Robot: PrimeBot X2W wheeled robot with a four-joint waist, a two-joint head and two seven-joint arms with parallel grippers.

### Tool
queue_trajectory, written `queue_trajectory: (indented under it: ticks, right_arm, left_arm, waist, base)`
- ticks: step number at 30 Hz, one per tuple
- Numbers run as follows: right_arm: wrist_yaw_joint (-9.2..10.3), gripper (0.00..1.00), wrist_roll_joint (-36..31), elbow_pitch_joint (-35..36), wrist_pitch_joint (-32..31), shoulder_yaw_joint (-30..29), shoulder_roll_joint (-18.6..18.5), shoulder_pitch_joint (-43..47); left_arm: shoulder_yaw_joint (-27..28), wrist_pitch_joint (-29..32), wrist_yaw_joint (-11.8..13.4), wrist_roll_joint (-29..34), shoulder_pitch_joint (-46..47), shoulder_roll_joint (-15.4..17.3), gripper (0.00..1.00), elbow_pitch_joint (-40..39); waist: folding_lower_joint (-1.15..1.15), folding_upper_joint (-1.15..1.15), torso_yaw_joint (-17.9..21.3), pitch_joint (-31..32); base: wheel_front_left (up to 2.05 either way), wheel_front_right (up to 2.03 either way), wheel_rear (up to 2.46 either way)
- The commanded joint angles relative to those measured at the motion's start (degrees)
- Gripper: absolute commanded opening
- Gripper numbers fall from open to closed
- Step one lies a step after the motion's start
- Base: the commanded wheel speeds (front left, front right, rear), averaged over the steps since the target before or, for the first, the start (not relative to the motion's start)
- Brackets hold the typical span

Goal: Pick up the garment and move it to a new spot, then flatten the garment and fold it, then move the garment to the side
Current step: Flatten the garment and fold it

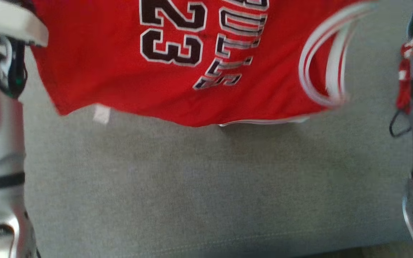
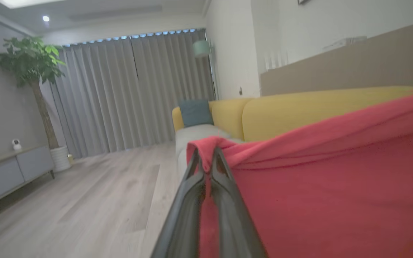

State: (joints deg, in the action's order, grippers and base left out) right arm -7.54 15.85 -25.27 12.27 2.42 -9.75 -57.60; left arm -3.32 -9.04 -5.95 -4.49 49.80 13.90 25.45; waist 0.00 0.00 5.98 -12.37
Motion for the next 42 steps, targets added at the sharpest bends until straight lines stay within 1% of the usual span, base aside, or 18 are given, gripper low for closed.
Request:
queue_trajectory:
  ticks: [1, 5, 8, 11, 14, 16, 18, 19, 24, 28, 31, 33, 37, 42]
  right_arm:
    - [0.05, 0.0, -0.5, -0.6, 0.3, 0.1, 1.4, -6.0]
    - [0.05, 0.0, -4.9, -6.5, 2.1, -1.9, 1.8, -16.1]
    - [0.05, 0.0, -8.8, -8.5, 2.6, -4.8, 2.2, -23.0]
    - [0.05, 0.0, -12.3, -5.6, 2.7, -8.7, 2.5, -27.3]
    - [0.05, 0.0, -13.7, -2.5, 2.7, -12.3, 3.1, -27.4]
    - [0.05, 0.0, -13.7, -1.7, 2.7, -13.3, 3.4, -25.0]
    - [0.05, 0.0, -12.9, -2.4, 2.7, -12.1, 3.3, -21.4]
    - [0.05, 0.0, -12.9, -2.4, 2.7, -12.1, 3.3, -21.4]
    - [0.05, 0.0, -7.1, -4.9, 2.7, -8.0, 2.6, -8.9]
    - [0.05, 0.0, -1.7, -7.8, 2.7, -1.5, 1.5, 2.4]
    - [0.05, 0.0, 3.0, -8.7, 2.4, 3.3, 0.6, 9.0]
    - [0.05, 0.0, 6.1, -8.1, 1.8, 5.6, 0.2, 13.4]
    - [0.05, 0.0, 10.9, -5.6, 0.4, 8.0, -0.6, 22.2]
    - [0.05, 0.0, 13.4, -2.4, -1.6, 9.5, -1.1, 32.3]
  left_arm:
    - [1.6, 0.0, 1.0, 0.4, 5.3, 2.7, 0.0, 0.6]
    - [1.7, -2.7, 2.6, 1.3, 14.0, 3.3, 0.0, 6.6]
    - [1.0, -5.0, 3.8, 2.6, 21.0, 3.5, 0.0, 8.4]
    - [0.7, -5.8, 4.8, 3.0, 26.4, 3.0, 0.0, 9.0]
    - [1.2, -5.9, 5.4, 2.3, 28.2, 2.4, 0.0, 7.9]
    - [1.2, -5.9, 5.2, 2.2, 26.2, 2.3, 0.0, 7.1]
    - [1.5, -5.9, 5.3, 1.6, 22.4, 1.8, 0.0, 6.4]
    - [1.5, -5.9, 5.3, 1.6, 22.4, 1.8, 0.0, 6.4]
    - [2.7, -5.9, 5.6, -0.5, 7.9, -1.3, 0.0, 5.8]
    - [4.2, -6.0, 5.9, -2.0, -3.9, -4.6, 0.0, 5.9]
    - [5.5, -6.0, 6.0, -2.9, -11.3, -6.7, 0.0, 6.5]
    - [6.5, -6.0, 6.1, -3.5, -15.6, -7.8, 0.0, 6.9]
    - [8.9, -6.0, 6.1, -4.8, -22.2, -9.5, 0.0, 7.4]
    - [10.7, -6.0, 6.3, -5.5, -29.4, -10.6, 0.0, 7.4]
  waist:
    - [0.0, 0.0, -0.6, -6.0]
    - [0.0, 0.0, -0.8, -11.5]
    - [0.0, 0.0, -1.0, -14.1]
    - [0.0, 0.0, -1.3, -15.7]
    - [0.0, 0.0, -1.4, -16.3]
    - [0.0, 0.0, -1.2, -16.2]
    - [0.0, 0.0, -1.0, -15.9]
    - [0.0, 0.0, -1.0, -15.9]
    - [0.0, 0.0, -0.4, -14.0]
    - [0.0, 0.0, 0.1, -11.6]
    - [0.0, 0.0, 0.8, -9.9]
    - [0.0, 0.0, 1.3, -8.4]
    - [0.0, 0.0, 2.1, -6.0]
    - [0.0, 0.0, 3.1, -2.5]
  base:
    - [0.0, 0.0, 0.0]
    - [0.0, 0.0, 0.0]
    - [0.0, 0.0, 0.0]
    - [0.0, 0.0, 0.0]
    - [0.0, 0.0, 0.0]
    - [0.0, 0.0, 0.0]
    - [0.0, 0.0, 0.0]
    - [0.0, 0.0, 0.0]
    - [0.0, 0.0, 0.0]
    - [0.0, 0.0, 0.0]
    - [0.0, 0.0, 0.0]
    - [0.0, 0.0, 0.0]
    - [0.0, 0.0, 0.0]
    - [0.0, 0.0, 0.0]
